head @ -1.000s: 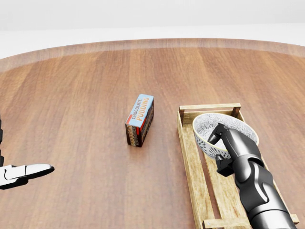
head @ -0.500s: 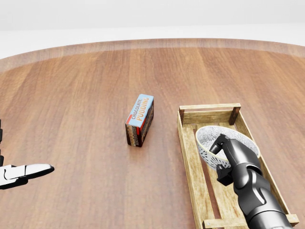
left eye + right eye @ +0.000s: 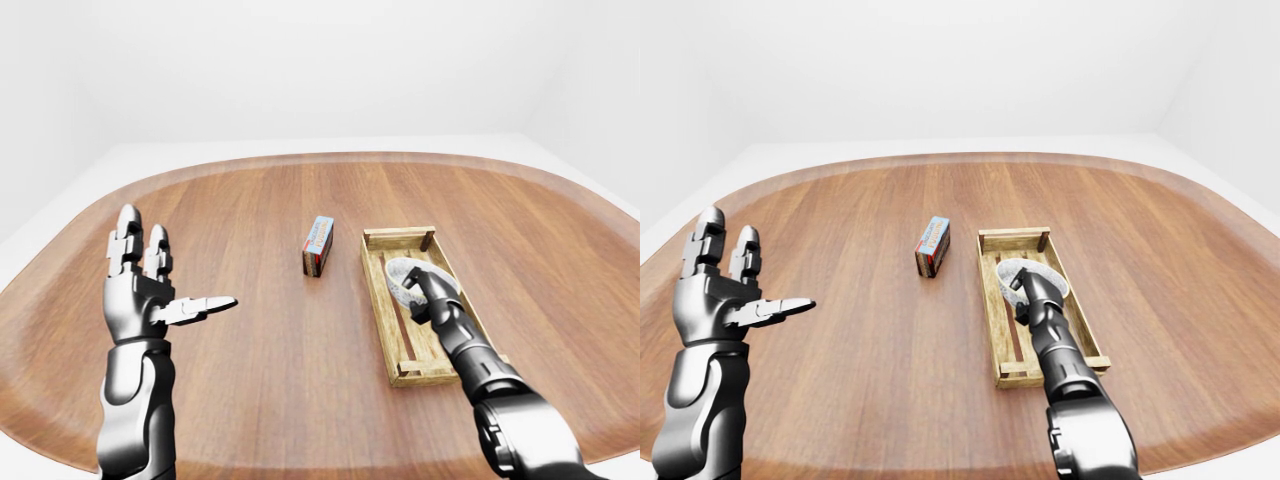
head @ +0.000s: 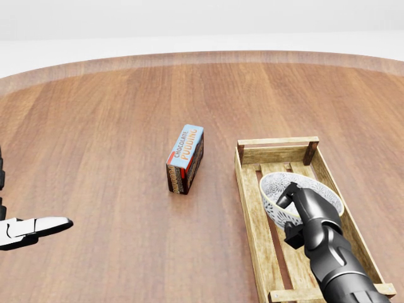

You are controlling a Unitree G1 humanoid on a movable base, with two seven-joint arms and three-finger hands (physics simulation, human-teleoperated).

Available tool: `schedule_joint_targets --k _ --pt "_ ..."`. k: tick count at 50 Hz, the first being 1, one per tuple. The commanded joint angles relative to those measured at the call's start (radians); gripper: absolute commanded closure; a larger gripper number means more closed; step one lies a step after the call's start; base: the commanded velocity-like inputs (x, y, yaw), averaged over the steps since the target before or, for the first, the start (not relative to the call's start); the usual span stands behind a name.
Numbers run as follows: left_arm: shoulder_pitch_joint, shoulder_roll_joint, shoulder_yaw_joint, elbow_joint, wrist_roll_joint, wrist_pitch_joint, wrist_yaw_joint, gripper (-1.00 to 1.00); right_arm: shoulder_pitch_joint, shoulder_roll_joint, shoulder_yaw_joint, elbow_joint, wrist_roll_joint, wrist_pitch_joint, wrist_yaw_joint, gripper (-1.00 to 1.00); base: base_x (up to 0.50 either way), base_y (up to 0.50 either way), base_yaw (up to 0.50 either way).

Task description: Pick up the bowl on the left and put it in the tray.

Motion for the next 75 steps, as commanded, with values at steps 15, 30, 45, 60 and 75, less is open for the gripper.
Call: schedule_joint_targets --k 15,30,45,60,75 --pt "0.003 -0.002 -0.002 0.001 0.0 0.0 -0.002 -1.0 0.01 0.019 0.007 0.045 -0.022 0.0 -0.018 -1.0 0.0 0.0 0.0" --pt "0.002 -0.002 -0.003 0.004 0.002 0.0 -0.002 -1.0 0.033 0.012 0.002 -0.062 -0.041 0.0 0.028 -1.0 0.0 0.0 0.0" --pt "-0.001 -0.002 -0.008 0.02 0.006 0.0 0.001 -1.0 0.221 0.065 0.027 -0.651 -0.248 0.0 0.294 -1.0 0.0 0.0 0.0" --pt "-0.002 -0.001 -0.009 0.022 0.004 0.0 0.002 -1.0 0.399 0.215 0.139 -1.159 -0.538 0.0 0.626 -1.0 0.0 0.0 0.0" --pt "0.004 -0.006 -0.014 0.008 0.008 0.0 0.0 -1.0 0.463 0.334 0.221 -1.445 -0.798 0.0 0.816 -1.0 0.0 0.0 0.0"
